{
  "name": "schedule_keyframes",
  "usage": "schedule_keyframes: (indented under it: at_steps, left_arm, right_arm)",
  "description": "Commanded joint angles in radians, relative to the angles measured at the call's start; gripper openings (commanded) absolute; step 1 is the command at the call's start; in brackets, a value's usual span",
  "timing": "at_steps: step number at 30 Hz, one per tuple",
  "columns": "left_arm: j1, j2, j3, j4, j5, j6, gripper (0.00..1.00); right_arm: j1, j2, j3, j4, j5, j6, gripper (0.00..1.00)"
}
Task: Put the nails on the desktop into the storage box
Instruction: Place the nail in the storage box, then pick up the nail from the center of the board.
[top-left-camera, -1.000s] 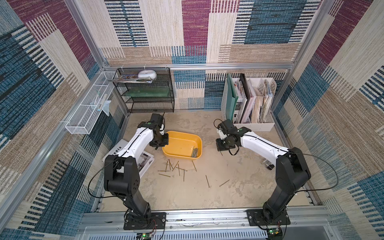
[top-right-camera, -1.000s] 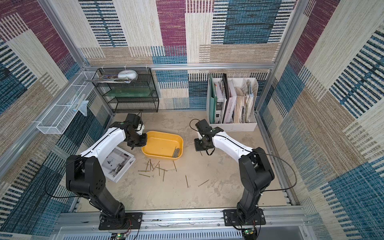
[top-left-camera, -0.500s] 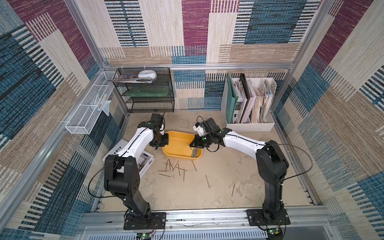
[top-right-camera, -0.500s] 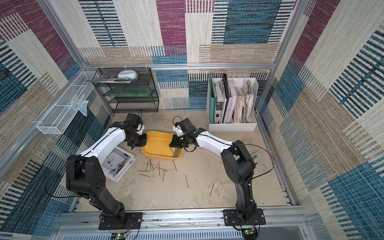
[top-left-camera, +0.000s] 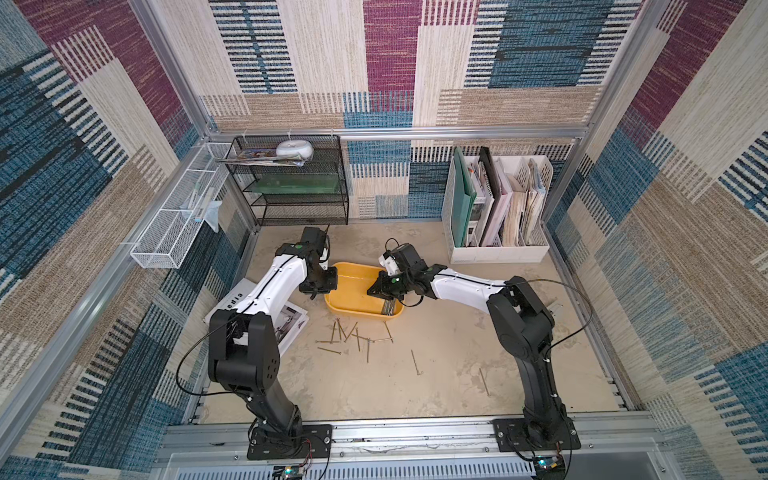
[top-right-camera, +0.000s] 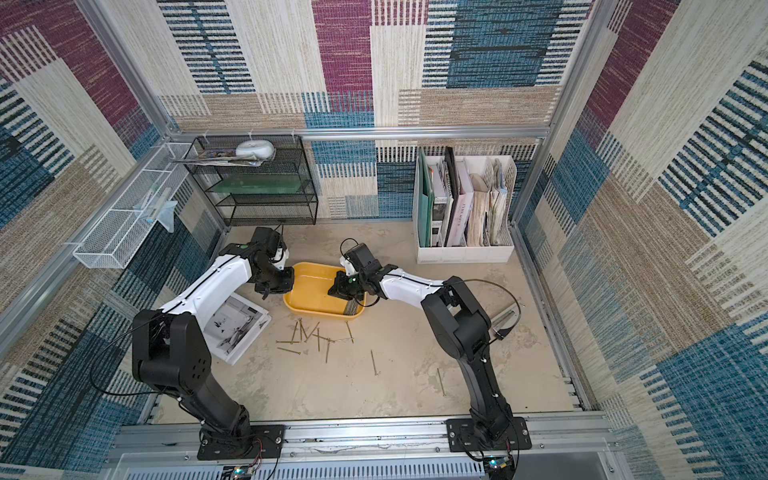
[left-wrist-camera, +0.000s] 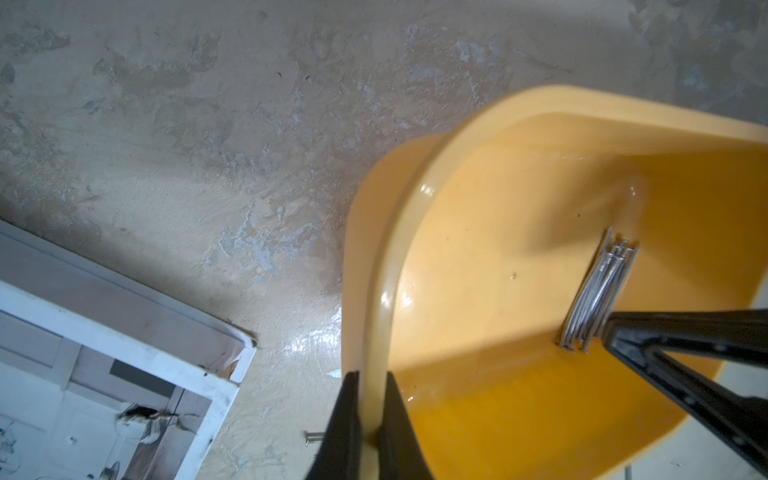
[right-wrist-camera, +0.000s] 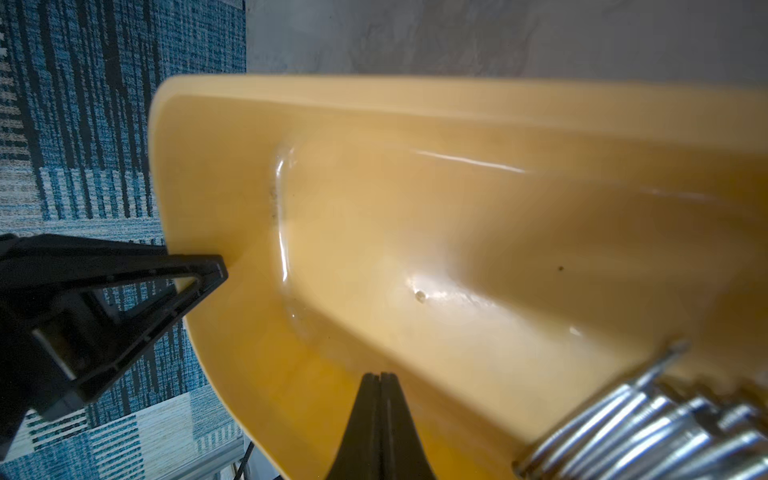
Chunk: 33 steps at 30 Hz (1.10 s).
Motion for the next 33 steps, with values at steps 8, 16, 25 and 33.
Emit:
schedule_keyframes:
  at_steps: [8, 16, 25, 33]
  left_arm:
    - [0.002, 0.002, 0.013, -0.001, 0.028, 0.005, 0.00]
    - [0.002, 0.004, 0.012, -0.001, 0.031, 0.004, 0.00]
    - [0.002, 0.006, 0.013, 0.001, 0.042, 0.003, 0.00]
    - [0.002, 0.007, 0.012, -0.001, 0.049, 0.003, 0.00]
  right_arm:
    - [-0.035, -0.427, -0.338, -0.516, 0.496, -0.289, 0.46]
    - [-0.102, -0.645, -0.708, -0.658, 0.558, -0.194, 0.63]
    - [-0.157, -0.824, -0.826, -0.752, 0.568, -0.102, 0.72]
    - [-0.152, -0.858, -0.878, -0.719, 0.484, -0.079, 0.73]
